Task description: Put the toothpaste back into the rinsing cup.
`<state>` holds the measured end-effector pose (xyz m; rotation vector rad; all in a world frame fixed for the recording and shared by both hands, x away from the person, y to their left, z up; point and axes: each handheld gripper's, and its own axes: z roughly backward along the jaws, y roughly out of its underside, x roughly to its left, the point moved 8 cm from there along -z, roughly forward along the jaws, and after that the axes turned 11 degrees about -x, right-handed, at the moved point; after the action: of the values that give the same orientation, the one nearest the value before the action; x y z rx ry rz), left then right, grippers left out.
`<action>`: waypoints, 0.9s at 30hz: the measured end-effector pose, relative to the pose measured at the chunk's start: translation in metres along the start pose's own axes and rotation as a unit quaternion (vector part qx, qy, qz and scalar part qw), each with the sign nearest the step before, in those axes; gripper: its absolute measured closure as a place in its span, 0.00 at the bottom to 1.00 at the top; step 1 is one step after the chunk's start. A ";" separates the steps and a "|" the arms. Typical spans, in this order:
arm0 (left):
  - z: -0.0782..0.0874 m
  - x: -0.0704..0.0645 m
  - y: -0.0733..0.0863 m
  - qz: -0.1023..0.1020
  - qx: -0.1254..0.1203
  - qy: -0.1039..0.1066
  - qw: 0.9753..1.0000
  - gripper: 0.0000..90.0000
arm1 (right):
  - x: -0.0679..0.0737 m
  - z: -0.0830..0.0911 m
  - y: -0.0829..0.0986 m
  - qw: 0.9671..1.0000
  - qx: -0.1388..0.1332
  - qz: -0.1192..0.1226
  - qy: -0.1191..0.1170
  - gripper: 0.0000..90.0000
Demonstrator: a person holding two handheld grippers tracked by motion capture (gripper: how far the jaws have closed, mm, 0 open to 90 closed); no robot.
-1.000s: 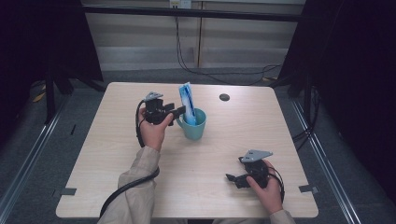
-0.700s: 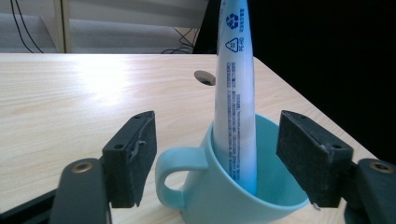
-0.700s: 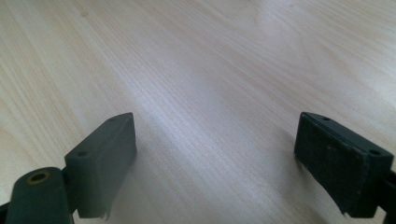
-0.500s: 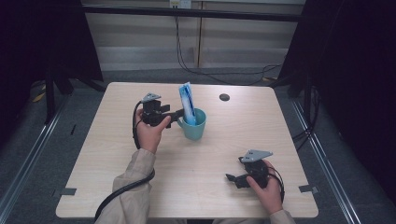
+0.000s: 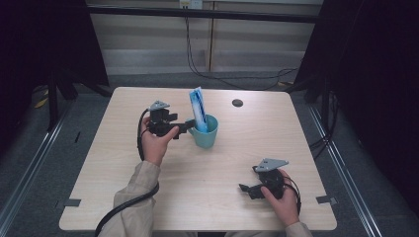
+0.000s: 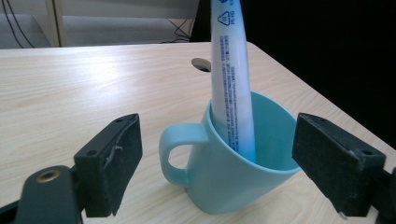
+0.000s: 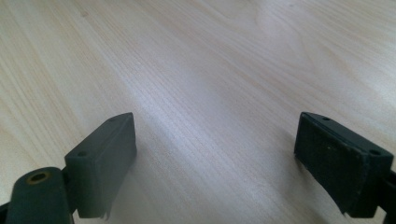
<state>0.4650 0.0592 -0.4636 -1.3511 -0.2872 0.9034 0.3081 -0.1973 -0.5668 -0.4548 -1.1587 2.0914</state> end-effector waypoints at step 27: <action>0.026 0.008 0.026 -0.008 0.035 0.016 0.999 0.17 | 0.000 0.000 0.000 1.000 0.000 0.000 0.000 0.14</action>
<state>0.4430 0.0824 -0.4835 -1.2967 -0.2397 0.8689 0.3080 -0.1973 -0.5668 -0.4547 -1.1587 2.0911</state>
